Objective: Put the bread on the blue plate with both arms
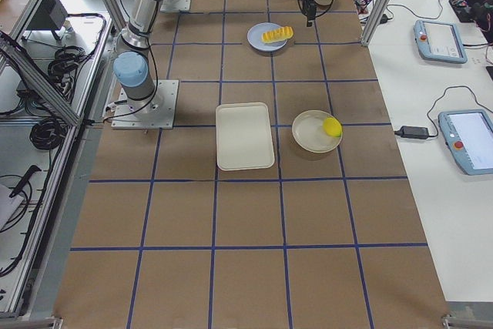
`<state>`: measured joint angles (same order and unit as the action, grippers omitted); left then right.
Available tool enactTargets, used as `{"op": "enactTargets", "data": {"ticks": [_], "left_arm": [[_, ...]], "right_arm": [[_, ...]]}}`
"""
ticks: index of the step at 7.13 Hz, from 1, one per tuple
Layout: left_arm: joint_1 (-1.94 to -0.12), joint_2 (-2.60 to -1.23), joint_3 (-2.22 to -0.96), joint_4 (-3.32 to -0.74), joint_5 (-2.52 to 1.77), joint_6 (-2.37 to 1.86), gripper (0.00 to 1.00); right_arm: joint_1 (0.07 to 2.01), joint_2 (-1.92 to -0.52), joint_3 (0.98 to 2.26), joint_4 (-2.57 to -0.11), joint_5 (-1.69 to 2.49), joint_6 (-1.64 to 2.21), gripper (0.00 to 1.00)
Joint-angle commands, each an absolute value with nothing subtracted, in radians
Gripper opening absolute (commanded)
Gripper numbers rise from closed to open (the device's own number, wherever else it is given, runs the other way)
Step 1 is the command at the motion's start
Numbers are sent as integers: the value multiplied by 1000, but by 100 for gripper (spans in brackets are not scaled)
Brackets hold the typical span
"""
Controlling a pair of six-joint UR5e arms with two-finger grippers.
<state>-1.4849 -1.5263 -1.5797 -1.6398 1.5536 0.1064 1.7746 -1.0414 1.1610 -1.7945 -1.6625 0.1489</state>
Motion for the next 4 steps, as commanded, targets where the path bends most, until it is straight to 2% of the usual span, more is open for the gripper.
{"op": "enactTargets", "data": {"ticks": [1, 3, 4], "left_arm": [[-1486, -1526, -1580, -1640, 1552, 106, 100], [-1486, -1528, -1580, -1640, 1552, 107, 100], [-1486, -1528, -1580, -1640, 1552, 106, 100]], "right_arm": [[1651, -1138, 1120, -1695, -1642, 143, 100], [1554, -1286, 1132, -1422, -1577, 194, 100], [1549, -1299, 1135, -1384, -1580, 257, 100]]}}
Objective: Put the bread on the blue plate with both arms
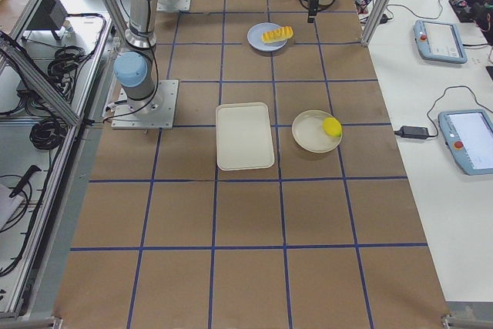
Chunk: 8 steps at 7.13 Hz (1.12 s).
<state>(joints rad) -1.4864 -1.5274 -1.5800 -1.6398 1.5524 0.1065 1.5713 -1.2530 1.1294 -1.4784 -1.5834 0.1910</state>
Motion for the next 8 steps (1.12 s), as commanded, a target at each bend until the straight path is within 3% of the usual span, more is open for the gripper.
{"op": "enactTargets", "data": {"ticks": [1, 2, 3, 4, 6, 8], "left_arm": [[-1486, -1528, -1578, -1640, 1552, 106, 100], [-1486, -1528, -1578, -1640, 1552, 106, 100], [-1486, -1528, -1578, -1640, 1552, 106, 100], [-1486, -1528, -1575, -1640, 1552, 106, 100], [-1486, -1529, -1571, -1640, 1560, 106, 100], [-1486, -1532, -1568, -1641, 1560, 104, 100]], "right_arm": [[1554, -1307, 1149, -1422, -1578, 145, 88], [1557, -1337, 1195, -1422, -1568, 68, 87], [1562, -1409, 1295, -1442, -1566, 71, 94], [1562, -1493, 1422, -1516, -1566, 74, 100], [1562, -1639, 1667, -1711, -1575, 69, 100], [1565, -1641, 1658, -1689, -1583, 64, 100]]}}
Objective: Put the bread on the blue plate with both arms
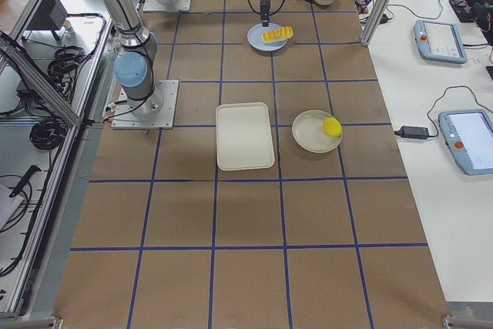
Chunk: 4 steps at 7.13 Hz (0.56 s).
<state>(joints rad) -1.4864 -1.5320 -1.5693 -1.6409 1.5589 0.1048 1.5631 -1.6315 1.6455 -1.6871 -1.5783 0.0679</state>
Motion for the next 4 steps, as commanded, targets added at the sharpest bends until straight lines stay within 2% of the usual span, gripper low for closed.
{"op": "enactTargets", "data": {"ticks": [1, 4], "left_arm": [[-1486, -1537, -1559, -1641, 1560, 103, 100], [-1486, -1537, -1559, -1641, 1560, 101, 100]], "right_arm": [[1565, -1638, 1649, -1680, -1586, 60, 100], [1571, -1559, 1530, -1623, -1588, 52, 100]]}}
